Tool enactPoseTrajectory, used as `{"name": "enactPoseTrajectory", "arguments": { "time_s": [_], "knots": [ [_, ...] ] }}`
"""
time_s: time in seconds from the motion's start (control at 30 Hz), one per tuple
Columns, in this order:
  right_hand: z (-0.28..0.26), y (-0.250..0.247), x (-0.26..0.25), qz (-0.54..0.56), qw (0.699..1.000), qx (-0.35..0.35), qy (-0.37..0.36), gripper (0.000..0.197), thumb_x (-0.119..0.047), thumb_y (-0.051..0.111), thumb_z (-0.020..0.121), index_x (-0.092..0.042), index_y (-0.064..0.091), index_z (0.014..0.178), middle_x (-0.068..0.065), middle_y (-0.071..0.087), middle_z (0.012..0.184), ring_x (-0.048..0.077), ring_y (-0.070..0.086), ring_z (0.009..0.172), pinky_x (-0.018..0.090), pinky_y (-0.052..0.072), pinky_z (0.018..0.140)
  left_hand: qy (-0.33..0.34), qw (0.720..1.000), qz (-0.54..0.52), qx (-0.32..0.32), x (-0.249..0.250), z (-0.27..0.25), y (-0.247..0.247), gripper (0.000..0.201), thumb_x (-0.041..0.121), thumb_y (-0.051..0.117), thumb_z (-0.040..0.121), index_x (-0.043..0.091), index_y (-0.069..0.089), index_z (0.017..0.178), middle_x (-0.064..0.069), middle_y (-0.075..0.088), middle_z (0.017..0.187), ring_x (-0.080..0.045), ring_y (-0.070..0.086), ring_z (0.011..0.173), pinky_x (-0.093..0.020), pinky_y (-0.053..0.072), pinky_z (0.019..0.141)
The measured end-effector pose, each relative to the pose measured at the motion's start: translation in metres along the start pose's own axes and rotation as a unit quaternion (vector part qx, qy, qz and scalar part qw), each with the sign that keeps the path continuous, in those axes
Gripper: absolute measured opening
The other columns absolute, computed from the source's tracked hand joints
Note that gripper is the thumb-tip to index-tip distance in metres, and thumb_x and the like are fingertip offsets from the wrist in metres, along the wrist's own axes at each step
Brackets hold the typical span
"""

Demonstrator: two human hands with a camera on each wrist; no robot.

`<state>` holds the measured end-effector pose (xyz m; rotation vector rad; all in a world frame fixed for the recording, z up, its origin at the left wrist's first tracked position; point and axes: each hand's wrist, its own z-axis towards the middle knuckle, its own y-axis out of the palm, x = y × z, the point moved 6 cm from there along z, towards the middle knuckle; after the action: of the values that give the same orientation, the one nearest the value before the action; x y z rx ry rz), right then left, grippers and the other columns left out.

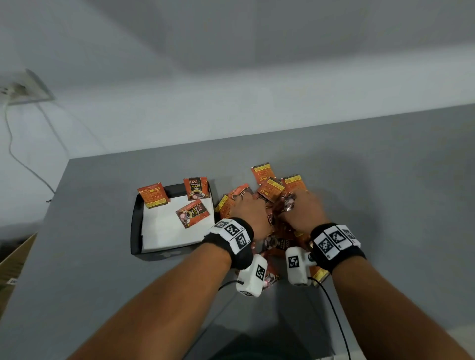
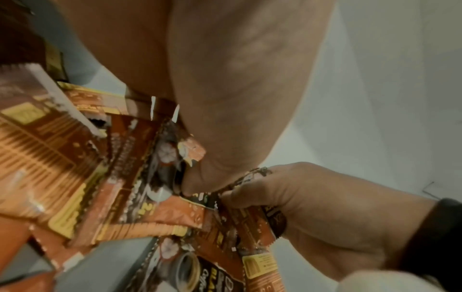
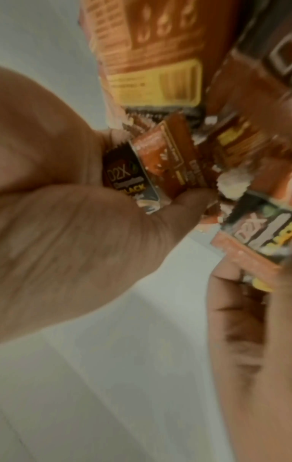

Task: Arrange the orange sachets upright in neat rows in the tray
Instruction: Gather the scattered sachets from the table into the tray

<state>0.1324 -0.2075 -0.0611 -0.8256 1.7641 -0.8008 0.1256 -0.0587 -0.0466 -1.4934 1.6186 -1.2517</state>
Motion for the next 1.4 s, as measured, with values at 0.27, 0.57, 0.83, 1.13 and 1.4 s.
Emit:
{"name": "enactPoseTrajectory", "arguments": {
  "time_s": [0.27, 0.57, 0.83, 1.13, 1.4],
  "knots": [
    [0.003, -0.047, -0.033, 0.086, 0.995, -0.002, -0.053, 0.018, -0.016, 0.076, 0.074, -0.012, 0.062, 0.063, 0.003, 0.059, 0.059, 0.016, 0.051, 0.055, 0.026, 0.04, 0.051, 0.02, 0.973, -0.228, 0.041, -0.007, -0.016, -0.022, 0.032, 0.013, 0.069, 0.085, 0.016, 0.053, 0.113, -0.001, 0.057, 0.107, -0.019, 0.058, 0.091, -0.032, 0.054, 0.074],
    [0.03, -0.012, -0.067, -0.176, 0.979, -0.05, -0.088, 0.024, -0.033, 0.069, 0.084, -0.009, 0.07, 0.088, 0.008, 0.071, 0.092, 0.025, 0.068, 0.087, 0.032, 0.055, 0.074, -0.023, 0.991, -0.135, -0.011, -0.032, 0.001, -0.041, 0.016, 0.021, 0.058, 0.088, 0.014, 0.053, 0.075, -0.006, 0.065, 0.086, -0.023, 0.063, 0.077, -0.027, 0.048, 0.06],
    [0.038, -0.006, -0.052, -0.075, 0.996, -0.031, -0.031, 0.057, -0.024, 0.083, 0.078, -0.009, 0.048, 0.121, 0.014, 0.06, 0.122, 0.031, 0.059, 0.113, 0.033, 0.047, 0.085, -0.12, 0.985, -0.115, -0.045, -0.037, 0.014, -0.029, 0.018, 0.027, 0.06, 0.086, 0.014, 0.05, 0.077, -0.011, 0.067, 0.1, -0.028, 0.066, 0.091, -0.039, 0.058, 0.084],
    [0.04, -0.021, -0.029, 0.04, 0.997, -0.018, -0.062, 0.033, -0.037, 0.082, 0.071, -0.015, 0.063, 0.086, 0.0, 0.066, 0.08, 0.021, 0.066, 0.08, 0.03, 0.046, 0.064, -0.122, 0.989, -0.072, -0.039, -0.034, 0.016, -0.013, 0.034, 0.035, 0.065, 0.086, 0.009, 0.06, 0.107, -0.013, 0.052, 0.115, -0.027, 0.056, 0.104, -0.027, 0.036, 0.068],
    [0.012, -0.035, -0.023, 0.211, 0.975, -0.039, -0.06, 0.019, -0.009, 0.062, 0.091, -0.003, 0.064, 0.073, 0.009, 0.071, 0.072, 0.028, 0.066, 0.072, 0.034, 0.049, 0.067, -0.13, 0.99, -0.045, 0.028, -0.027, 0.005, -0.024, 0.047, 0.03, 0.073, 0.083, 0.012, 0.057, 0.123, -0.012, 0.055, 0.124, -0.033, 0.054, 0.115, -0.043, 0.049, 0.095]
  ]
}}
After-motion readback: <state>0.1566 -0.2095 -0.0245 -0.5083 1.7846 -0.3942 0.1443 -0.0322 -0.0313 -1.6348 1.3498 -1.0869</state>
